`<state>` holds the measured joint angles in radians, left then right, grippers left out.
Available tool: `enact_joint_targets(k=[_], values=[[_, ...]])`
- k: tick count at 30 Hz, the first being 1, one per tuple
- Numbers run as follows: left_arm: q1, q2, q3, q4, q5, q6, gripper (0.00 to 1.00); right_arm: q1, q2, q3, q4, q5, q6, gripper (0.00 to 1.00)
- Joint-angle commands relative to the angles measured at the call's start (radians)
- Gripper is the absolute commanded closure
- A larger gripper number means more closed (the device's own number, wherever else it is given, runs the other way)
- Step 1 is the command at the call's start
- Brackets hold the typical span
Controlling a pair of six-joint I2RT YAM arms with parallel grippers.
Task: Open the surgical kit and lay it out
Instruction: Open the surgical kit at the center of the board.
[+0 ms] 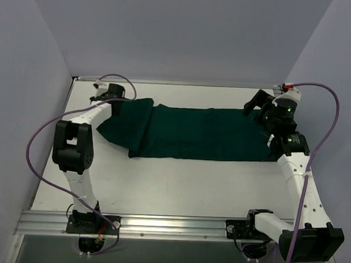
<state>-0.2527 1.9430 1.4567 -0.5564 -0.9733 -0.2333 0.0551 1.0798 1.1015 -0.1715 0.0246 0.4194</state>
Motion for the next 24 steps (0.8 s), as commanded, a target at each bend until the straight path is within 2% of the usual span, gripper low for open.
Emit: enact_joint_targets(k=[1,7,12,22,24], values=[[0.134,-0.079,-0.012,-0.022,-0.087,0.015,0.98,0.012,0.023,0.0,0.038,-0.052,-0.018,0.06],[0.343,-0.032,-0.047,0.067,-0.162,0.077,0.98,0.025,0.02,-0.008,0.044,-0.064,-0.025,0.06],[0.415,-0.022,-0.056,0.115,-0.174,0.118,0.98,0.032,0.029,-0.012,0.04,-0.069,-0.034,0.06],[0.509,-0.045,-0.125,0.066,-0.14,0.011,0.97,0.035,0.054,-0.018,0.03,-0.06,-0.041,0.05],[0.518,-0.058,-0.15,0.081,-0.13,0.009,0.94,0.035,0.055,-0.022,0.032,-0.052,-0.042,0.05]])
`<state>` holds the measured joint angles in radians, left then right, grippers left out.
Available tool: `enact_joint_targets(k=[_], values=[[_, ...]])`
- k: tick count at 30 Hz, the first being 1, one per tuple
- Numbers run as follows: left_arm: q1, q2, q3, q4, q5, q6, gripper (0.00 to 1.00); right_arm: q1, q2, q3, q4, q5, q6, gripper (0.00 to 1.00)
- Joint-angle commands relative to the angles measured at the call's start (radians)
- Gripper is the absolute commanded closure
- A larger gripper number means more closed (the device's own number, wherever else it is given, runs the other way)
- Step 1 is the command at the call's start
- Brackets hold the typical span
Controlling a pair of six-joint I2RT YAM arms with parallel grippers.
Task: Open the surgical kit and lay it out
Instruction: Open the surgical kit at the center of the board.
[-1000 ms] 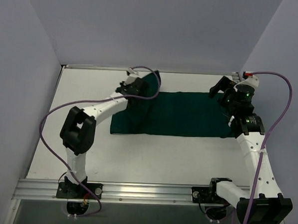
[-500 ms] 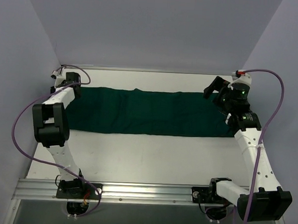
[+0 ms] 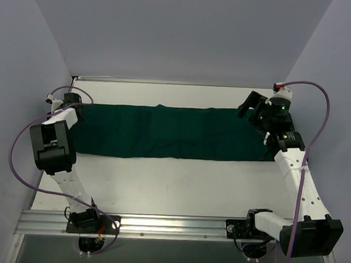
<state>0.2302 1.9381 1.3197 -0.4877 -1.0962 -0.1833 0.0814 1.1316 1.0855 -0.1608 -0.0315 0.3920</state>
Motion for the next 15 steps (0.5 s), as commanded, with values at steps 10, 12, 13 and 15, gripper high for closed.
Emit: enact_joint_targets(k=[10,12,13,15], values=[[0.026,-0.165,-0.001,-0.049,0.165,-0.162,0.25,0.017,0.105,0.022,-0.008,0.013,-0.016,0.05],[0.009,-0.2,0.006,-0.071,0.222,-0.182,0.12,0.021,0.135,0.028,-0.005,0.028,-0.004,0.05],[0.0,-0.212,0.01,-0.081,0.246,-0.191,0.09,0.023,0.146,0.03,-0.003,0.059,0.001,0.05],[-0.044,-0.254,0.009,-0.095,0.332,-0.215,0.05,0.027,0.19,0.037,-0.003,0.084,0.014,0.05]])
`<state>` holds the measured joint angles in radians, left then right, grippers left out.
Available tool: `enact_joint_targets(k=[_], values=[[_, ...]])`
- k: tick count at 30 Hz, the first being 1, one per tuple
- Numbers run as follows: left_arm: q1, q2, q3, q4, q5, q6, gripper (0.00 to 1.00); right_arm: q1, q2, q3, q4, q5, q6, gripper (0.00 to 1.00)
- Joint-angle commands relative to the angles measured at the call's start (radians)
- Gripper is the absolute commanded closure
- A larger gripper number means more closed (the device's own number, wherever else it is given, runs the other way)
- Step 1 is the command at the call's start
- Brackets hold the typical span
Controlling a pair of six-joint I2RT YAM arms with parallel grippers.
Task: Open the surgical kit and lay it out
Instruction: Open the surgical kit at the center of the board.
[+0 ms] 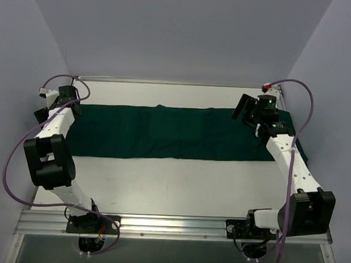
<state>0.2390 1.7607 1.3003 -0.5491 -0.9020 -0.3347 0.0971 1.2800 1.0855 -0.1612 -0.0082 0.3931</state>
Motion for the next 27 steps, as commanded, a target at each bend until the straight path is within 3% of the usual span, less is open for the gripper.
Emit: enact_joint_targets(k=[1,7,16,27], values=[[-0.073,-0.09,0.025,-0.037,0.162,-0.078,0.04,0.013,0.062,0.05,-0.003,0.073,0.018,0.05],[-0.228,-0.1,0.011,-0.017,0.311,-0.191,0.03,0.015,0.197,0.093,-0.009,0.175,0.073,0.07],[-0.228,0.043,0.022,-0.012,0.39,-0.211,0.03,0.012,0.392,0.136,0.005,0.309,0.11,0.09],[-0.208,0.151,0.042,-0.06,0.402,-0.277,0.03,-0.048,0.576,0.076,0.06,0.313,0.173,0.09]])
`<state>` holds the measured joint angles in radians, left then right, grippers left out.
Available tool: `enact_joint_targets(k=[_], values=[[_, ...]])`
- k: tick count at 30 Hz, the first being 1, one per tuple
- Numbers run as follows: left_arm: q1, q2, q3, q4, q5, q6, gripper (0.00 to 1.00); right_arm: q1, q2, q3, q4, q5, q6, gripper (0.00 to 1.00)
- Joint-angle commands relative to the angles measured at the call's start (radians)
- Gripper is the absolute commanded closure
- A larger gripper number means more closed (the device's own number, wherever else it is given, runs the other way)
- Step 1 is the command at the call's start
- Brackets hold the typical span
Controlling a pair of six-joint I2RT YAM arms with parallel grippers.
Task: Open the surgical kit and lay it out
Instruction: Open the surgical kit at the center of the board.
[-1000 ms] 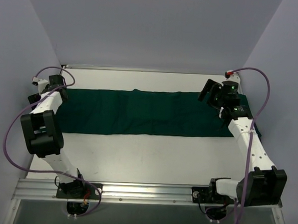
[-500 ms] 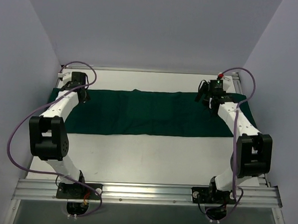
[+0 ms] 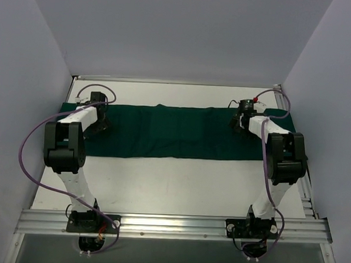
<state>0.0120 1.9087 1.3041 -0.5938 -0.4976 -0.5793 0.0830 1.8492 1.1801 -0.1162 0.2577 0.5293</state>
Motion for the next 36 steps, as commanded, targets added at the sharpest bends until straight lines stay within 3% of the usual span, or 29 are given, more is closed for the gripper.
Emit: enact_joint_targets(k=[1,11,22,26,36], values=[[0.023,0.006,0.034,-0.02,-0.004,-0.037,0.04,-0.058,0.011,-0.034,0.018,0.046,0.038,0.1],[0.085,0.021,0.034,-0.055,-0.01,-0.079,0.04,-0.163,0.05,-0.097,0.006,0.058,0.044,0.09],[0.111,0.013,0.115,-0.138,-0.062,-0.151,0.06,-0.21,0.038,-0.036,-0.063,0.068,0.077,0.09],[0.074,0.016,0.274,-0.221,-0.07,-0.195,0.07,-0.174,-0.008,0.015,-0.088,0.071,0.069,0.09],[-0.193,0.214,0.758,-0.506,-0.196,-0.313,0.11,-0.025,-0.054,0.056,-0.088,0.063,-0.025,0.09]])
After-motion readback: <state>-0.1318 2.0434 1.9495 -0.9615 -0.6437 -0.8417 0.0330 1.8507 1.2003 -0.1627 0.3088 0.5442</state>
